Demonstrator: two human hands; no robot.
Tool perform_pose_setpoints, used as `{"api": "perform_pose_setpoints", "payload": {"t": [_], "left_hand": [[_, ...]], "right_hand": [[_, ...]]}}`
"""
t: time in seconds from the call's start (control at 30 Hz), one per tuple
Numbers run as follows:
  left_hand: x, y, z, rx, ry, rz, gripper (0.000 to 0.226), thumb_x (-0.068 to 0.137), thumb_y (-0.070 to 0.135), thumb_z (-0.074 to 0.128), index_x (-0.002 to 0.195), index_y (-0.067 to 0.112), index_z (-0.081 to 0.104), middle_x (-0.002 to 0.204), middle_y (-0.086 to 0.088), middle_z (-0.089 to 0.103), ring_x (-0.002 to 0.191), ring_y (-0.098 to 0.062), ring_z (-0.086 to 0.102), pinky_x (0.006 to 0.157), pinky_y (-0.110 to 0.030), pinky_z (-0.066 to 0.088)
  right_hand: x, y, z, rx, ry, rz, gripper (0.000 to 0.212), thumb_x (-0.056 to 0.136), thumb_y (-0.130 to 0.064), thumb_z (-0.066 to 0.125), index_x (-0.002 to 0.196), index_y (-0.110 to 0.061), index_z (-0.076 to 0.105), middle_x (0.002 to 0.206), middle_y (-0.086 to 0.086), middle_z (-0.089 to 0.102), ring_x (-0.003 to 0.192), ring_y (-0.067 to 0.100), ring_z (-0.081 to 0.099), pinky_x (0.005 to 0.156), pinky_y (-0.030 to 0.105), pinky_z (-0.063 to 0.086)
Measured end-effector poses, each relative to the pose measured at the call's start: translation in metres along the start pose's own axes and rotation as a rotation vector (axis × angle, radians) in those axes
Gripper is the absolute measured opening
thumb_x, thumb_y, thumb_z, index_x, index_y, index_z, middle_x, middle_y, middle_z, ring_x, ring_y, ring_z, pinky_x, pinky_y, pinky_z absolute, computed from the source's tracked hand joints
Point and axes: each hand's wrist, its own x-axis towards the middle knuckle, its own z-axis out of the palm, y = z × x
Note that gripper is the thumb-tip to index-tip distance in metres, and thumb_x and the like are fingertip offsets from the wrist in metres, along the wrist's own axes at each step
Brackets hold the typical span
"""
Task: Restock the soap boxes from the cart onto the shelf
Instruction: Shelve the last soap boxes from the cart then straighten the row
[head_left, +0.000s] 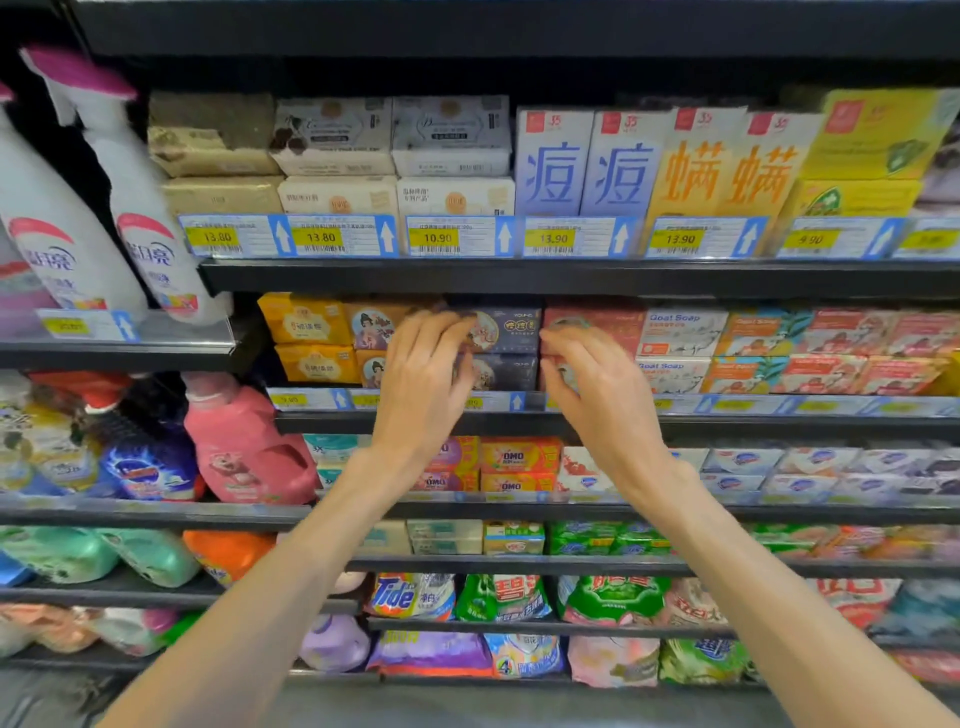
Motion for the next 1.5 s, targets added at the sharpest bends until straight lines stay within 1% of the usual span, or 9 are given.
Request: {"api": "perform_pose_setpoints", "payload": {"t": [0.13, 0.3, 0.43, 0.7, 0.83, 0.93, 1.07, 1.33, 1.5], "left_hand": [[0.014, -0.014, 0.002, 0.089, -0.033, 0.005, 0.039, 0.097, 0.019, 0.059, 0.135, 0.012, 0.058, 0.134, -0.006, 0.058, 0.125, -0.029, 0.048, 0.112, -0.044, 0.037], [0.024, -0.019, 0.006, 0.149, -0.088, -0.022, 0.042, 0.101, 0.031, 0.051, 0.140, 0.014, 0.055, 0.142, -0.007, 0.056, 0.137, -0.033, 0.042, 0.119, -0.050, 0.024], [0.030, -0.021, 0.006, 0.178, -0.110, -0.041, 0.043, 0.100, 0.032, 0.052, 0.140, 0.017, 0.056, 0.141, -0.008, 0.056, 0.139, -0.034, 0.040, 0.122, -0.052, 0.016], [0.029, -0.025, 0.008, 0.184, -0.108, -0.091, 0.040, 0.099, 0.036, 0.056, 0.135, 0.017, 0.060, 0.140, -0.009, 0.057, 0.137, -0.037, 0.043, 0.121, -0.054, 0.020], [0.032, -0.023, 0.004, 0.191, -0.098, -0.075, 0.039, 0.098, 0.036, 0.059, 0.132, 0.018, 0.063, 0.134, -0.007, 0.061, 0.135, -0.035, 0.043, 0.117, -0.055, 0.026], [0.031, -0.024, 0.004, 0.233, -0.078, -0.045, 0.039, 0.097, 0.037, 0.060, 0.131, 0.018, 0.064, 0.131, -0.006, 0.063, 0.133, -0.034, 0.045, 0.116, -0.055, 0.025], [0.032, -0.025, 0.005, 0.254, -0.082, -0.043, 0.039, 0.097, 0.038, 0.059, 0.132, 0.019, 0.063, 0.133, -0.004, 0.062, 0.134, -0.033, 0.044, 0.118, -0.054, 0.023], [0.030, -0.025, 0.007, 0.288, -0.042, -0.025, 0.039, 0.096, 0.036, 0.061, 0.130, 0.018, 0.065, 0.131, -0.005, 0.063, 0.132, -0.033, 0.046, 0.116, -0.054, 0.028], [0.027, -0.025, 0.010, 0.312, 0.007, -0.006, 0.037, 0.095, 0.036, 0.062, 0.126, 0.017, 0.066, 0.129, -0.006, 0.065, 0.129, -0.033, 0.048, 0.114, -0.054, 0.031]], "right_hand": [[0.023, 0.001, 0.000, -0.111, 0.000, -0.014, 0.030, 0.097, -0.026, 0.059, 0.123, -0.011, 0.062, 0.116, 0.005, 0.065, 0.109, 0.026, 0.054, 0.088, 0.039, 0.051], [0.038, -0.001, 0.004, -0.222, -0.021, -0.013, 0.038, 0.095, -0.028, 0.059, 0.130, -0.012, 0.060, 0.119, 0.010, 0.066, 0.114, 0.033, 0.054, 0.103, 0.046, 0.042], [0.046, 0.000, 0.011, -0.260, -0.067, 0.026, 0.041, 0.097, -0.034, 0.058, 0.134, -0.016, 0.058, 0.112, 0.014, 0.069, 0.109, 0.039, 0.061, 0.106, 0.048, 0.040], [0.052, 0.003, 0.018, -0.237, -0.110, 0.056, 0.037, 0.099, -0.040, 0.053, 0.129, -0.020, 0.063, 0.120, 0.011, 0.068, 0.111, 0.038, 0.061, 0.106, 0.046, 0.040], [0.053, 0.000, 0.016, -0.189, -0.101, 0.065, 0.036, 0.098, -0.037, 0.057, 0.127, -0.017, 0.066, 0.117, 0.013, 0.069, 0.112, 0.041, 0.060, 0.102, 0.048, 0.043], [0.053, -0.002, 0.015, -0.203, -0.111, 0.068, 0.037, 0.099, -0.038, 0.055, 0.128, -0.018, 0.065, 0.122, 0.011, 0.068, 0.118, 0.038, 0.056, 0.107, 0.048, 0.039], [0.051, -0.005, 0.013, -0.202, -0.087, 0.065, 0.037, 0.099, -0.038, 0.055, 0.128, -0.019, 0.065, 0.123, 0.009, 0.068, 0.119, 0.036, 0.056, 0.107, 0.049, 0.038], [0.049, -0.006, 0.010, -0.197, -0.092, 0.057, 0.036, 0.099, -0.038, 0.054, 0.129, -0.019, 0.063, 0.124, 0.009, 0.066, 0.121, 0.035, 0.053, 0.105, 0.050, 0.039], [0.050, -0.004, 0.013, -0.199, -0.099, 0.049, 0.036, 0.100, -0.037, 0.054, 0.130, -0.019, 0.062, 0.128, 0.008, 0.064, 0.124, 0.034, 0.051, 0.110, 0.051, 0.036]]}}
